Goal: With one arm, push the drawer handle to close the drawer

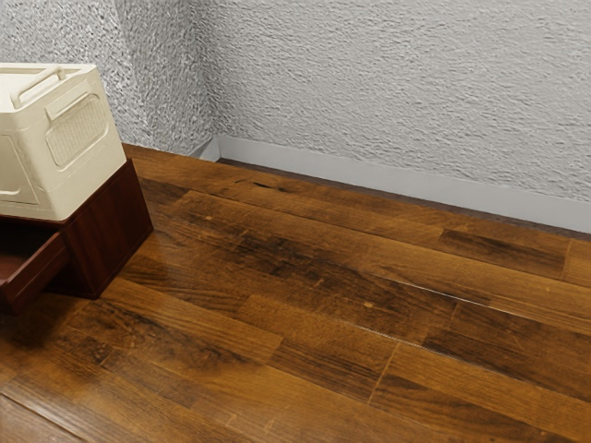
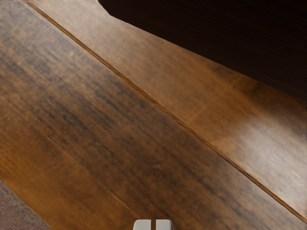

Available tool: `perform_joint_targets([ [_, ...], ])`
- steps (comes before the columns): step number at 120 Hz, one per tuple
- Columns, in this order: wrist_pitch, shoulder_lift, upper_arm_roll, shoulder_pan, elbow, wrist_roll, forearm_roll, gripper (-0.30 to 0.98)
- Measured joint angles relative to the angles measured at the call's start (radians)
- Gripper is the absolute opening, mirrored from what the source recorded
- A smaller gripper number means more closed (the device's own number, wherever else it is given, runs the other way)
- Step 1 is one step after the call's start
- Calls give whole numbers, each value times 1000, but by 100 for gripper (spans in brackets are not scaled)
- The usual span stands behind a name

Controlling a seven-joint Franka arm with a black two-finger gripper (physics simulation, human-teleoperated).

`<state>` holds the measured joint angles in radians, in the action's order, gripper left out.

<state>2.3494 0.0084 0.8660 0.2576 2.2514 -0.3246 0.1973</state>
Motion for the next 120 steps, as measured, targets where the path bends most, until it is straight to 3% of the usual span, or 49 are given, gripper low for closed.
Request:
perform_joint_targets([
  [32, 28, 43, -12, -51, -22, -73, -42, -10],
  [120, 38, 19, -13, -203, -38, -160, -35, -10],
])
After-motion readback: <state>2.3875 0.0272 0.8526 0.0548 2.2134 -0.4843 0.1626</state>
